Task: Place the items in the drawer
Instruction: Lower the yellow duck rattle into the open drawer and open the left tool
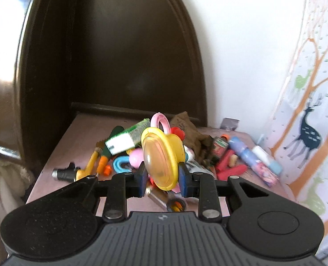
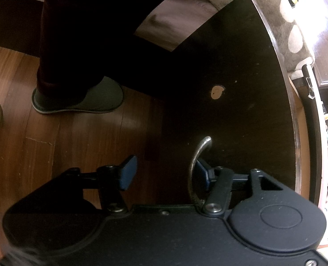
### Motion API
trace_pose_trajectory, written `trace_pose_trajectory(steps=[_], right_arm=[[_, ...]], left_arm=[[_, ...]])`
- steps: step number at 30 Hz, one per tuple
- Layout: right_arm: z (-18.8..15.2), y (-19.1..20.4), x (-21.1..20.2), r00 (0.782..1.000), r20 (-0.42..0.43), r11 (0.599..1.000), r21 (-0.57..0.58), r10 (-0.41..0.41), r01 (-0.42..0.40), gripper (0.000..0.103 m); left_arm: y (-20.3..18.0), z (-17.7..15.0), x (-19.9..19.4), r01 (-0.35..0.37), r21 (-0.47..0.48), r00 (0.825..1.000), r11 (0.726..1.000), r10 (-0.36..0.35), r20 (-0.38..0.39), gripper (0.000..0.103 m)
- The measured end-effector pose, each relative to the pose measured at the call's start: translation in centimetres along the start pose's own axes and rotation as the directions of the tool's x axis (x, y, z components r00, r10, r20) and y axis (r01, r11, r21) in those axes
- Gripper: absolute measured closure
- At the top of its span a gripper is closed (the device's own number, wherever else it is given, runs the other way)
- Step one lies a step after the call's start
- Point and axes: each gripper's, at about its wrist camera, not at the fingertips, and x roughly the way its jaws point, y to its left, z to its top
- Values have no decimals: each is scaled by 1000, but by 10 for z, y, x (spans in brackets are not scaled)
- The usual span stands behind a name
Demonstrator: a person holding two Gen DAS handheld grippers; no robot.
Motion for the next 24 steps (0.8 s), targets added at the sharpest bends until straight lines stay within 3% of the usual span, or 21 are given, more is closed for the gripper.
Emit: trace_pose_trajectory(steps=[8,15,19,24], right_arm=[[-5,1,-3,1000,5,1000,-7,2,-2,45],[-5,5,-1,1000,-2,1000,-24,-7,7,43],[-6,6,-1,1000,-3,1000,-26,-8,8,43],[-6,6,1,1000,-5,1000,-27,-7,7,40]], left_arm=[[-12,-35,-65,56,26,998,998,-55,-31,76],[-20,-97,-111,113,74,981,991,-100,-164,76],[-24,-141,-120,145,93,952,985,-113,-286,76],[-27,-186,-97,157,84,886,984,-103,-451,76]])
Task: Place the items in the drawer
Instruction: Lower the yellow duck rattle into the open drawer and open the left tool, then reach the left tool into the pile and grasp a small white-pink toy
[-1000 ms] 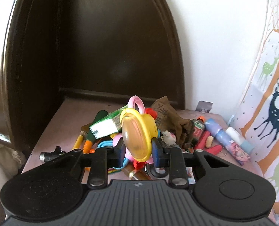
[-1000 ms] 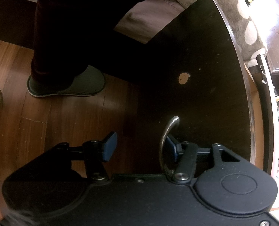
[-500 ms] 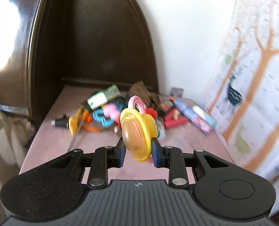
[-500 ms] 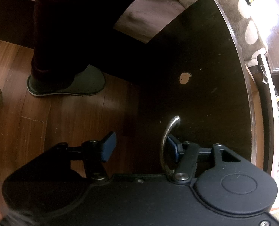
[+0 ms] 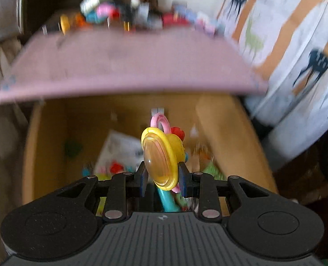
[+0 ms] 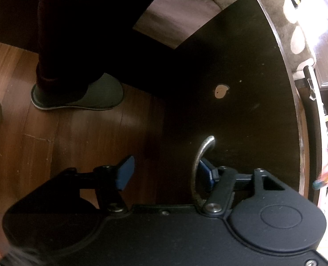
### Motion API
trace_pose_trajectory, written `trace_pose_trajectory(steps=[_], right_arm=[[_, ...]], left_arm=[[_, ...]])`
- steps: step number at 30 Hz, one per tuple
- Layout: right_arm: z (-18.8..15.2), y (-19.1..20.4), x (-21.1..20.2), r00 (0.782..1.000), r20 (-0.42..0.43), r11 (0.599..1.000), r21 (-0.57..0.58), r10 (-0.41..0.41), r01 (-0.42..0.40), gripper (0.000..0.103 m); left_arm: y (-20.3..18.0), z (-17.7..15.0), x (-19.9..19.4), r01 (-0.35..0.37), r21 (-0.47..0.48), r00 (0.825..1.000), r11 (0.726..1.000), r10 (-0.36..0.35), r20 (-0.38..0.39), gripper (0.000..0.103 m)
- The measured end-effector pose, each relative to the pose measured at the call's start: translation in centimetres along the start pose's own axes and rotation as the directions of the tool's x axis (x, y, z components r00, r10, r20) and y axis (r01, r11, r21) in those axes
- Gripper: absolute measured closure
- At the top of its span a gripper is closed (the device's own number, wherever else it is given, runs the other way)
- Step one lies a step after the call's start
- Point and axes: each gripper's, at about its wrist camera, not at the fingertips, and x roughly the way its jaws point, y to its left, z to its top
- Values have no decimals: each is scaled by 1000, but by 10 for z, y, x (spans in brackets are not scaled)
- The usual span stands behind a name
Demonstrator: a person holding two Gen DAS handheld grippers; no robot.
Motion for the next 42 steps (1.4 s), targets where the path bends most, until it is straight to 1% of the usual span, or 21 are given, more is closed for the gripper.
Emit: trace_pose_trajectory(steps=[2,3,7,12,13,15,16,17,18,19,23,27,30,32,33,35,39,40,42], right_arm=[[0,0,1,1000,0,1000,0,1,-1,40],[1,0,1,1000,0,1000,-1,1,-1,39],[1,0,2,1000,2,1000,-5,1,-1,39],[1,0,3,1000,5,1000,-10,2,-2,39],[1,0,3,1000,6,1000,-11,2,-2,39],[2,0,4,1000,6,1000,-12,2,-2,39],[2,0,4,1000,6,1000,-12,3,-3,39],[2,0,4,1000,6,1000,-12,3,-3,39],[2,0,4,1000,6,1000,-12,3,-3,39],[2,0,4,1000,6,1000,-13,3,-3,39],[3,0,4,1000,5,1000,-12,3,-2,39],[3,-1,5,1000,3,1000,-9,3,-3,39],[3,-1,5,1000,3,1000,-8,4,-4,38],[3,0,5,1000,3,1000,-8,3,-3,37],[3,0,4,1000,3,1000,-8,3,-3,37],[2,-1,4,1000,4,1000,-7,3,-3,37],[2,-1,3,1000,1,1000,5,6,-6,37],[3,-1,4,1000,-5,1000,11,9,-9,37],[3,-1,4,1000,-6,1000,16,9,-9,36]], left_arm=[[0,-3,21,6,7,997,1000,-5,-82,76],[-2,-5,30,3,32,993,999,0,-119,76],[-8,-7,60,26,92,972,995,-4,-236,76],[-13,-16,88,25,128,948,991,17,-317,76],[-14,-17,91,21,130,946,991,23,-324,76],[-11,-17,88,5,123,950,992,34,-311,75],[-10,-17,87,-3,120,951,993,40,-305,67],[-9,-17,86,-11,117,953,993,46,-299,37],[-8,-17,83,-17,112,956,994,49,-289,28],[-7,-17,78,-18,103,961,995,46,-274,26],[-2,-12,57,-35,72,974,997,50,-220,26],[-6,2,31,-29,45,991,999,35,-129,26],[-9,18,12,-31,13,999,999,31,-38,26],[-12,29,-1,-27,5,999,1000,27,35,26],[-14,34,-6,-32,12,997,999,31,73,26],[-20,47,-17,-61,40,987,997,54,153,26],[-27,77,-23,-132,81,951,988,103,291,26],[-28,86,-22,-148,88,941,985,113,318,26],[-27,107,-16,-174,103,928,979,128,350,29]])
